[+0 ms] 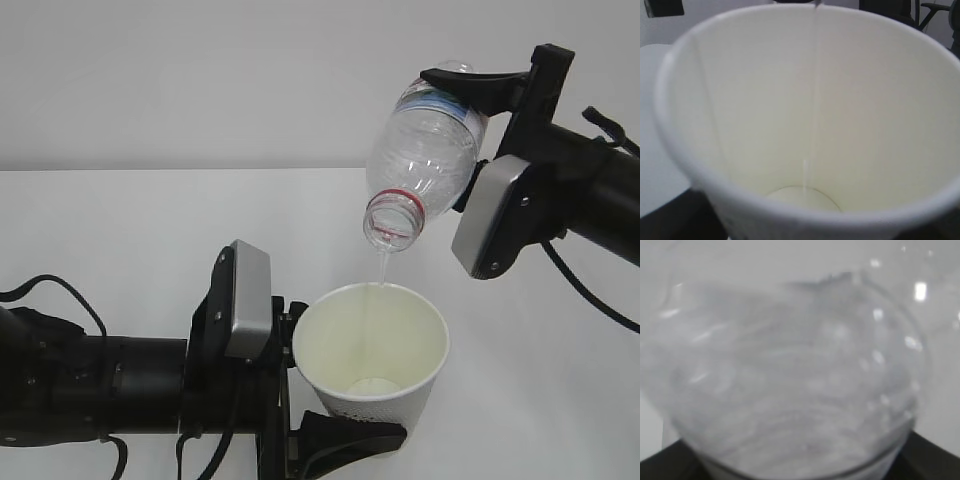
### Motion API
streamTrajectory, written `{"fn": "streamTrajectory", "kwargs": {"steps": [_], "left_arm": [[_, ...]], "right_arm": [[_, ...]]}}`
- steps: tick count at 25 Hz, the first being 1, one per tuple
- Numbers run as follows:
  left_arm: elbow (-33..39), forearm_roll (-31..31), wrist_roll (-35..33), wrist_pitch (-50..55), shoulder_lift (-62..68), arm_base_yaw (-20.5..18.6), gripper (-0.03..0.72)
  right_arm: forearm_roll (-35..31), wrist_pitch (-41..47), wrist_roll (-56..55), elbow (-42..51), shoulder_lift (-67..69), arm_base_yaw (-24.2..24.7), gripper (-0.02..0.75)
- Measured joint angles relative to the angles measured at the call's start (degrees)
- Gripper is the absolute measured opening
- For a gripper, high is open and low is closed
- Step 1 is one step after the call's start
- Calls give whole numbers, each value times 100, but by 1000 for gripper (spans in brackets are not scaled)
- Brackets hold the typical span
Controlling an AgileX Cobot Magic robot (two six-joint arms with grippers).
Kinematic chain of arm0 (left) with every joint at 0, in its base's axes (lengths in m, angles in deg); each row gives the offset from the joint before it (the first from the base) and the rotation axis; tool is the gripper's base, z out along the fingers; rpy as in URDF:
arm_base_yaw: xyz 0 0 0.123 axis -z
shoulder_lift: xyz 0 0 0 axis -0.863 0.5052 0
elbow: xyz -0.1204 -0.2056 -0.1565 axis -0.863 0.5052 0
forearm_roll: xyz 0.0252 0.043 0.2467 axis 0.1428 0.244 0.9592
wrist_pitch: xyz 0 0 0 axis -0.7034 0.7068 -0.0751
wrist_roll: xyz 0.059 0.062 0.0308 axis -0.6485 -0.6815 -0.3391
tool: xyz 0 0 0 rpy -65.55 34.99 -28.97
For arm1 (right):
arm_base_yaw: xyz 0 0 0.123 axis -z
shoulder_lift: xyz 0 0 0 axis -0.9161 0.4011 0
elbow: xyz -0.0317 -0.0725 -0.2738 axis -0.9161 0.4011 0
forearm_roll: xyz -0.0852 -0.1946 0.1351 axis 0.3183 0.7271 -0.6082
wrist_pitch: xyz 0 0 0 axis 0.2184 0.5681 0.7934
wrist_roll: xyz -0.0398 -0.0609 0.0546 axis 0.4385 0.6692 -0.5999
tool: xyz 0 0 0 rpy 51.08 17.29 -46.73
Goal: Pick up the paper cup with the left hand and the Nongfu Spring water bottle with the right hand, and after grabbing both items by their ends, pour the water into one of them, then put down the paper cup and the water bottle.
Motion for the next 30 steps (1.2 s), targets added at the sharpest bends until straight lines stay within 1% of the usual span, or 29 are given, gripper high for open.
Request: {"fn": "streamTrajectory", "kwargs": {"steps": [30], "left_arm": [[0,24,0,0,0,0,579]], "right_arm": [[0,-98,9,0,0,0,484]]}}
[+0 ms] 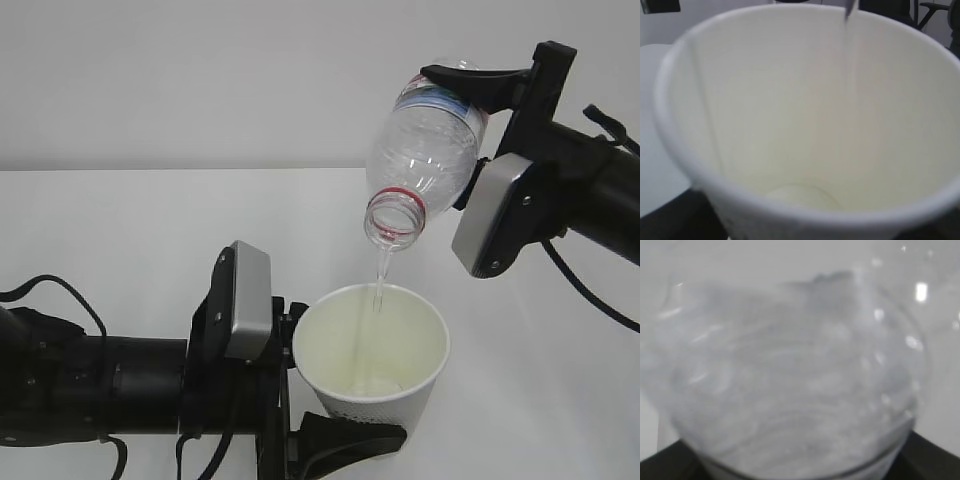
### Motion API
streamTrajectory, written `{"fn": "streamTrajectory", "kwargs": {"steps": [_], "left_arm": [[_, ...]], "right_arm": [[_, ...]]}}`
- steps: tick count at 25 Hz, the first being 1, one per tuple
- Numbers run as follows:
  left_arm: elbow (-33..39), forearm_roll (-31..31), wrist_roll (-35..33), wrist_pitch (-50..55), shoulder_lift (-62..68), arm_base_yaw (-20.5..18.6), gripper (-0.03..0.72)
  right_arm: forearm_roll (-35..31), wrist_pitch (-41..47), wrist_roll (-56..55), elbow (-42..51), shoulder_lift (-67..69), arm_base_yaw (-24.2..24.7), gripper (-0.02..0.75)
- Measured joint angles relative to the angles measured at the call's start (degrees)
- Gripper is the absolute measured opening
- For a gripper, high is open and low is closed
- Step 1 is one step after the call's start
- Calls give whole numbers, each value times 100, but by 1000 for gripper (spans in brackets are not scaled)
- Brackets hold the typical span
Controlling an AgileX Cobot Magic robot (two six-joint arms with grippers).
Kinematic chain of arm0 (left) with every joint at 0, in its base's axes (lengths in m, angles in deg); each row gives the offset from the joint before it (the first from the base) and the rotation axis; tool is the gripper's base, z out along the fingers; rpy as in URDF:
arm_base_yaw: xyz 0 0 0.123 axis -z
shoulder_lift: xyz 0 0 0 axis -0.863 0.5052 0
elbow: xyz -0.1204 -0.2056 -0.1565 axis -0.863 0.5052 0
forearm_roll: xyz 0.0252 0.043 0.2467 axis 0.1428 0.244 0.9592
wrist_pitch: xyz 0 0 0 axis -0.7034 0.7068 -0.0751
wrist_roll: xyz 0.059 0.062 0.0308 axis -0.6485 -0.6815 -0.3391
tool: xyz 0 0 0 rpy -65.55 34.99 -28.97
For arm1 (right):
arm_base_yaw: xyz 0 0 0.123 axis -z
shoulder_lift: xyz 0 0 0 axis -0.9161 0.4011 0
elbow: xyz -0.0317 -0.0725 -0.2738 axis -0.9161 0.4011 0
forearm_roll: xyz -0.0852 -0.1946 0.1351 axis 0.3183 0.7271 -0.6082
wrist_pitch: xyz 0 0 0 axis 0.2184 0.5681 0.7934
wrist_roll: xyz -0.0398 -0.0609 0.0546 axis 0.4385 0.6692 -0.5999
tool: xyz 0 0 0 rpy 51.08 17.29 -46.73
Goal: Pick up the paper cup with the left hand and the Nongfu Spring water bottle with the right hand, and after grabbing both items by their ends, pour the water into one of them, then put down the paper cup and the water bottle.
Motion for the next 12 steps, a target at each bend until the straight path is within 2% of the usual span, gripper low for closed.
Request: {"fn": "streamTrajectory", "kwargs": {"steps": [12], "left_arm": [[0,183,0,14,0,0,579]], "right_arm": [[0,0,0,0,0,0,484]]}}
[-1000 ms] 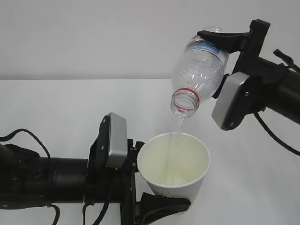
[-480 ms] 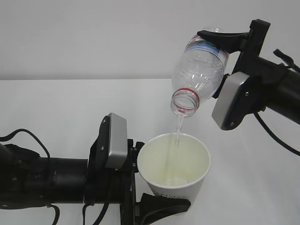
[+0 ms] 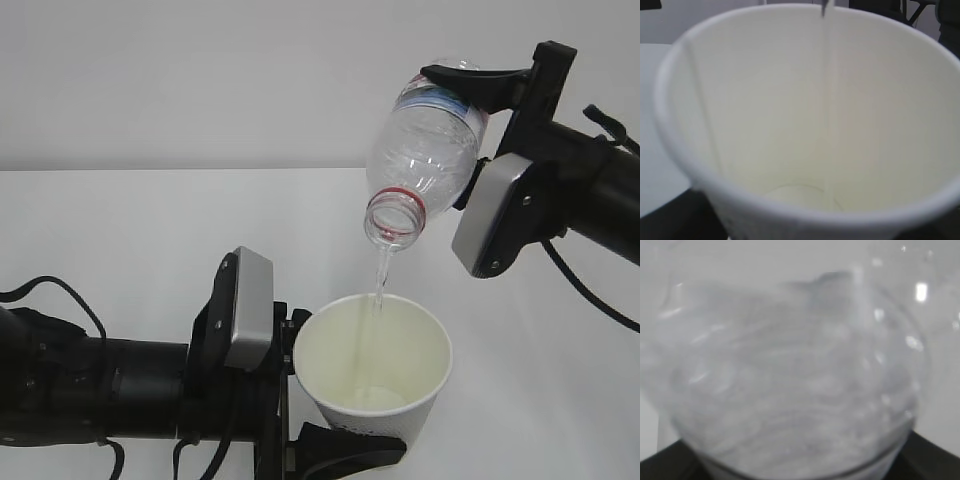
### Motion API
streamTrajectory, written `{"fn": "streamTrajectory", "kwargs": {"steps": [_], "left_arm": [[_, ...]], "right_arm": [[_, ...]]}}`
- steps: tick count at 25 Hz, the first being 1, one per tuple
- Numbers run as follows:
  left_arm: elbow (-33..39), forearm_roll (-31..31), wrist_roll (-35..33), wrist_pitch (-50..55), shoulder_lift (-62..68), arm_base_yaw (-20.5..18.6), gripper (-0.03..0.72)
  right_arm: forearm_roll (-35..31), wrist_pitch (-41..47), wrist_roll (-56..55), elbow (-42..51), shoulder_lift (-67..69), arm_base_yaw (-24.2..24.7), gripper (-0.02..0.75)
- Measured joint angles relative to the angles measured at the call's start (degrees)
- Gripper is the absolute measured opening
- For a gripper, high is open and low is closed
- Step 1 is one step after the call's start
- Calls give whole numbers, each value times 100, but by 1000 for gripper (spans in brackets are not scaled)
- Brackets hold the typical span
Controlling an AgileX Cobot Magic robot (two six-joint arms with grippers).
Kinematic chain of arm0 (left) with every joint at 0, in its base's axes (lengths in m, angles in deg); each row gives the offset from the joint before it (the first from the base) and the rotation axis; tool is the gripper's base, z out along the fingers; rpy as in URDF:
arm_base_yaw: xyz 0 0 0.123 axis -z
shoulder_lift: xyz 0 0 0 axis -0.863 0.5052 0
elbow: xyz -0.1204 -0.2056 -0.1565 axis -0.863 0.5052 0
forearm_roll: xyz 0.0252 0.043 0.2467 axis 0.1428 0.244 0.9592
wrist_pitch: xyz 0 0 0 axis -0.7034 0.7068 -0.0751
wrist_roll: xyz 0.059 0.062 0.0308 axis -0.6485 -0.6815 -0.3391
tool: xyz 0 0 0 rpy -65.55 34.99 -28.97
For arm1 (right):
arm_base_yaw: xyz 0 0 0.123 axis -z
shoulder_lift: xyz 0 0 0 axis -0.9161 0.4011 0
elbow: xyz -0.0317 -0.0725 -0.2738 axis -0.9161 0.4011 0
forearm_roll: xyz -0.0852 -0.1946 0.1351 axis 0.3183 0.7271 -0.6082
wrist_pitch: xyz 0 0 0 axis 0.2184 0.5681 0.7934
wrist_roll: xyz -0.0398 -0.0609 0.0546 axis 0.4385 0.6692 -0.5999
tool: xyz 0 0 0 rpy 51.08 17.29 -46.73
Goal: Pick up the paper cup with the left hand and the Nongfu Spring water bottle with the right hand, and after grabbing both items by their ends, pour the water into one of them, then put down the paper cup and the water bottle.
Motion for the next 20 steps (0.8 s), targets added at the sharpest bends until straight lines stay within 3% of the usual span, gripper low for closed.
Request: {"fn": "streamTrajectory", "kwargs": {"steps": [20], "left_arm": [[0,0,0,4,0,0,577]], "right_arm": [[0,0,0,0,0,0,484]]}}
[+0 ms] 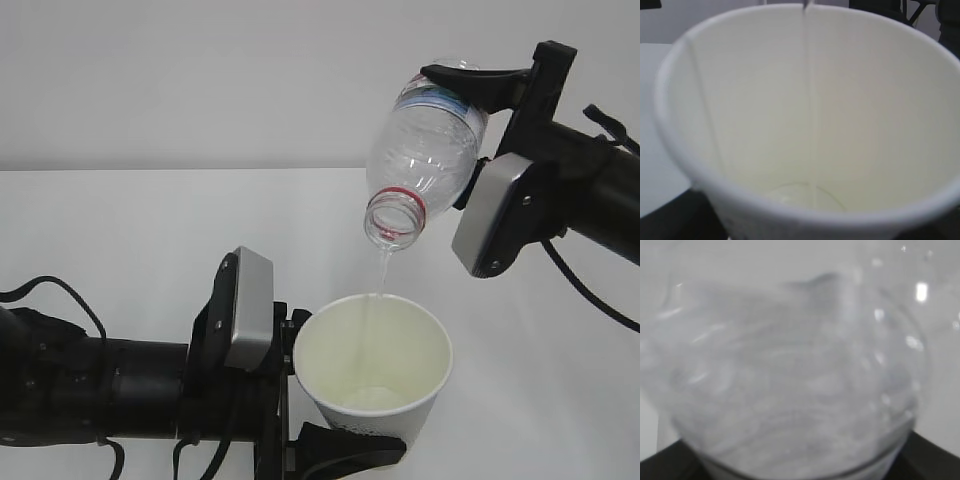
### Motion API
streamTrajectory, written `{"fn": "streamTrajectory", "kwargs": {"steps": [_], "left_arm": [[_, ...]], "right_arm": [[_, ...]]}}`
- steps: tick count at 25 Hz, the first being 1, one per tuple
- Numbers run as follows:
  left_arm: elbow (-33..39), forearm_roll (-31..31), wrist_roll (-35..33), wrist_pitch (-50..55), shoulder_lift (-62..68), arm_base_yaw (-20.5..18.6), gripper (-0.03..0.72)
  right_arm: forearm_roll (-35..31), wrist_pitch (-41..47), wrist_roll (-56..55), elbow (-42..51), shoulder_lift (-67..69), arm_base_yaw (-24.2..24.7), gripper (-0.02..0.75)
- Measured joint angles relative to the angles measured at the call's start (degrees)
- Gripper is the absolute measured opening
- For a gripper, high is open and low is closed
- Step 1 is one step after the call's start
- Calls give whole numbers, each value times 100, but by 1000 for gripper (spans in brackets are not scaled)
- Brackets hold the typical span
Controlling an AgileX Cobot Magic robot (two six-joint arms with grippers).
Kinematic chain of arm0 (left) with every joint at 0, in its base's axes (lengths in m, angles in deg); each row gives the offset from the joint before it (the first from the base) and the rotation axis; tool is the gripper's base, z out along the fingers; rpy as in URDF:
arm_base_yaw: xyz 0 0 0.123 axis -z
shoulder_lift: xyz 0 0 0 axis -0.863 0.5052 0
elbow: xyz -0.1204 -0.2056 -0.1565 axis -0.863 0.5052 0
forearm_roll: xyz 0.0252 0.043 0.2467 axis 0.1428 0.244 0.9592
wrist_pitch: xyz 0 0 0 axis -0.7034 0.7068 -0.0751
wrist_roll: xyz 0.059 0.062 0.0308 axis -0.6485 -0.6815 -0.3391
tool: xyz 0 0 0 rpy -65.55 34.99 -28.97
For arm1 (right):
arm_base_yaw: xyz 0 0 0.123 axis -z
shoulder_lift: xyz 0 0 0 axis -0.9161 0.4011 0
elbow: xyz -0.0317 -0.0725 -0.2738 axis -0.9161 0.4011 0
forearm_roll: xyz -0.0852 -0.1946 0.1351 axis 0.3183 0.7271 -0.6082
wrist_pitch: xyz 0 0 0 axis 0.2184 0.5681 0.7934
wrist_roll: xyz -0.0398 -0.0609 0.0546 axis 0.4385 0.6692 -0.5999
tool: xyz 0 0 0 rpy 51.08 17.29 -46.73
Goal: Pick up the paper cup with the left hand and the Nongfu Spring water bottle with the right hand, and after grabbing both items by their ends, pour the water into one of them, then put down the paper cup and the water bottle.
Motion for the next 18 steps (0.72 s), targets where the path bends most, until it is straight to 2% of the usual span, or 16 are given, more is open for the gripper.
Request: {"fn": "streamTrajectory", "kwargs": {"steps": [18], "left_arm": [[0,-11,0,9,0,0,575]], "right_arm": [[0,0,0,0,0,0,484]]}}
